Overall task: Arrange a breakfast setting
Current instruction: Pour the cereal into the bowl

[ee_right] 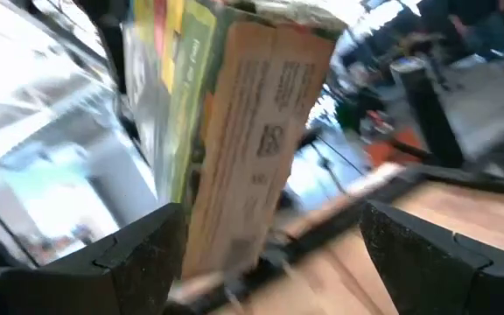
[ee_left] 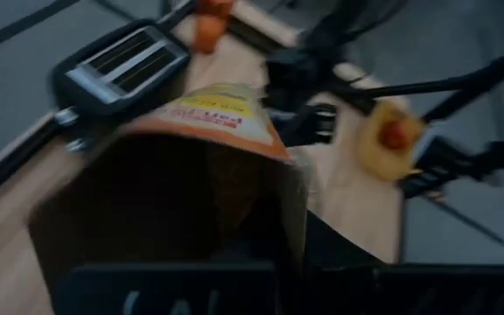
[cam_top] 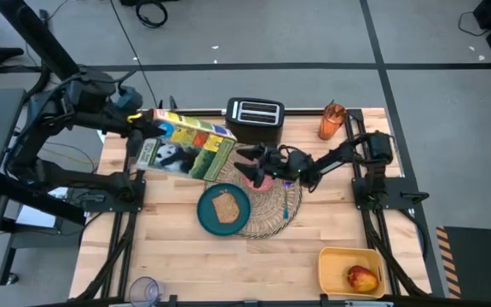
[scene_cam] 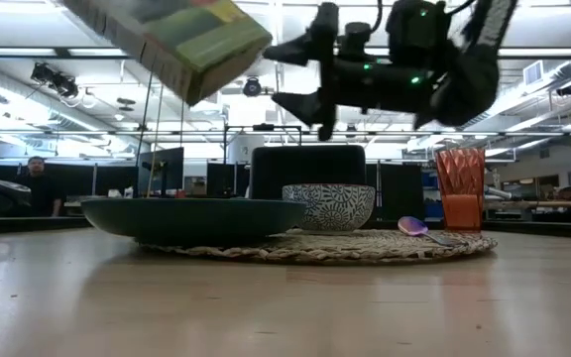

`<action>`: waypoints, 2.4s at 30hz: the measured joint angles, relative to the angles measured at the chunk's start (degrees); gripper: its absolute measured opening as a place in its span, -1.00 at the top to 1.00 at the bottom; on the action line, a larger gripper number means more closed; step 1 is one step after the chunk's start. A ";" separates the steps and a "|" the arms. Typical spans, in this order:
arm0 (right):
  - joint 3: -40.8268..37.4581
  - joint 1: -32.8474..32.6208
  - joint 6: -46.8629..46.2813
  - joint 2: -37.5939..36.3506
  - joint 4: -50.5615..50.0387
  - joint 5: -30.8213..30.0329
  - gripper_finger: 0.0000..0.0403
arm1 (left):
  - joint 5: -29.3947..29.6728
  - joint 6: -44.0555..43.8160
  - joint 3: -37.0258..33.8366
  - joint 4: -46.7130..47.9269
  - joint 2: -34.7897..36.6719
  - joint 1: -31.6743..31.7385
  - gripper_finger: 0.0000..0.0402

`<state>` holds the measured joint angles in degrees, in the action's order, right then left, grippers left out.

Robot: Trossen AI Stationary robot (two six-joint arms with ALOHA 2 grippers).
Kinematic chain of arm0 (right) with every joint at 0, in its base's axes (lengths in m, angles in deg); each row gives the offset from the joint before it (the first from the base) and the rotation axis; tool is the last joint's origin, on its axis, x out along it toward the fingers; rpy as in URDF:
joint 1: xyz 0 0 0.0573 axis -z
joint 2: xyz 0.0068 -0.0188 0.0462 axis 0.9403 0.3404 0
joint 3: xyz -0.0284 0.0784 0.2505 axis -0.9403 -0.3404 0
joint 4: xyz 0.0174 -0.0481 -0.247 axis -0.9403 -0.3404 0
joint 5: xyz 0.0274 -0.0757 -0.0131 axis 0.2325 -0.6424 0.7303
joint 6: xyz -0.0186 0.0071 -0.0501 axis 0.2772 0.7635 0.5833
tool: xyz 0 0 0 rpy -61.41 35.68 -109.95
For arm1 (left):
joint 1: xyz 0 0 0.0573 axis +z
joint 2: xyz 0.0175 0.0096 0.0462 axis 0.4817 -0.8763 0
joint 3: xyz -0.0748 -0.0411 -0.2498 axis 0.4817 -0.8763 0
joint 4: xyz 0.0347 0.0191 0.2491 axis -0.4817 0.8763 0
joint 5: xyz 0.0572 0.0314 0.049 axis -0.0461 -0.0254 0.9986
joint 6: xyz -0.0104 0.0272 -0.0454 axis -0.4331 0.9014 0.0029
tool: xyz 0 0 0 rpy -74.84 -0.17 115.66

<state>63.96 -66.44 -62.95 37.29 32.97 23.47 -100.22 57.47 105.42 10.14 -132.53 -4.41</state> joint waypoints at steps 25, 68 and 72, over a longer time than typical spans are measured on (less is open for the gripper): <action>21.65 4.36 -11.07 9.13 3.60 18.00 -0.72 | -10.26 -4.56 0.07 -8.41 3.53 -2.78 0.99; 12.34 13.53 -25.30 -5.45 7.35 40.81 -0.04 | -9.75 -2.53 10.72 -18.36 1.96 -2.69 0.13; 1.15 16.91 -23.81 -16.07 7.20 40.32 -0.04 | -8.25 -3.64 10.25 -18.27 3.23 -2.69 0.13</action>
<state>65.10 -49.54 -86.76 21.21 40.17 63.79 -108.47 53.83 115.66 -8.13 -129.30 -7.10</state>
